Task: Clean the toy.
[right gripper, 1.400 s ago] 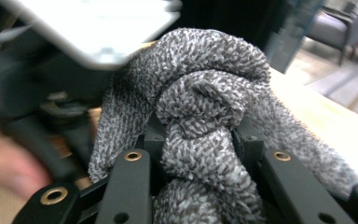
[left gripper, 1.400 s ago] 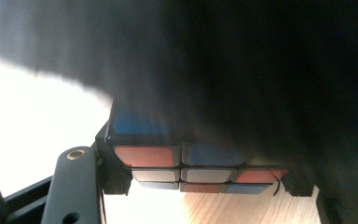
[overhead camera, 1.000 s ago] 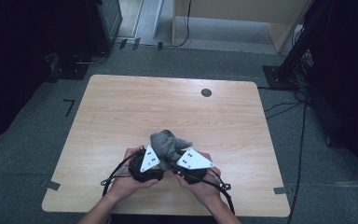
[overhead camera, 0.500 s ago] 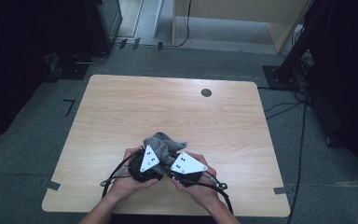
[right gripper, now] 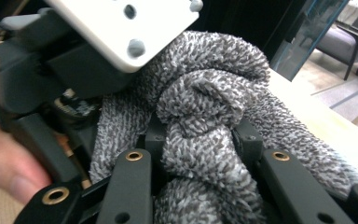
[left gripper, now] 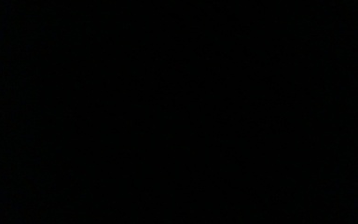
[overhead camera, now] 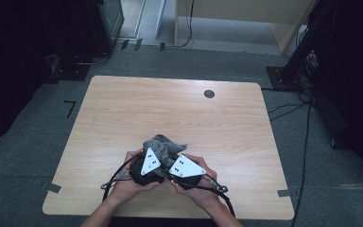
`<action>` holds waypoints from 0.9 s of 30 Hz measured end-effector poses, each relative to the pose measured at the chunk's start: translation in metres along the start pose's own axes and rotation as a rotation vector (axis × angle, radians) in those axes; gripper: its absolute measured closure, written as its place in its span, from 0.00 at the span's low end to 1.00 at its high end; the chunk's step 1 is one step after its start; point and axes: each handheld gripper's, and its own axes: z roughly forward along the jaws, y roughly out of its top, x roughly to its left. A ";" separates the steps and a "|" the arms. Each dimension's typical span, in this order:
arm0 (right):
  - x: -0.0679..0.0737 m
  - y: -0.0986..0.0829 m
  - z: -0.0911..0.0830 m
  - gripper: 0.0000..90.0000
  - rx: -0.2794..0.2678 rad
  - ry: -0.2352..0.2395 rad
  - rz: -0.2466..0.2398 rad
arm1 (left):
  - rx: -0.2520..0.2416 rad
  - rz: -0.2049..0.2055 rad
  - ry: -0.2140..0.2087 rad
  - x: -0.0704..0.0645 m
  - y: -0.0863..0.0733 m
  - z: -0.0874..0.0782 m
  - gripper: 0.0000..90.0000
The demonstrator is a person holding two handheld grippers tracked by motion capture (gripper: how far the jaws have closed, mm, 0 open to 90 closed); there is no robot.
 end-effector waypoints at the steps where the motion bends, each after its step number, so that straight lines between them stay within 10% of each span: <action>1: -0.004 -0.001 0.000 0.75 -0.002 -0.006 0.026 | -0.006 -0.003 0.000 0.000 0.000 -0.001 0.38; 5: -0.020 -0.004 -0.004 0.76 0.012 -0.065 0.081 | -0.008 -0.006 0.003 0.001 0.000 -0.003 0.38; 13: -0.003 0.001 -0.001 0.75 0.001 -0.018 0.028 | -0.008 -0.002 0.002 0.000 0.000 -0.002 0.38; 27: -0.043 -0.016 -0.011 0.76 0.006 -0.077 0.177 | -0.085 -0.012 -0.027 0.006 0.000 -0.009 0.38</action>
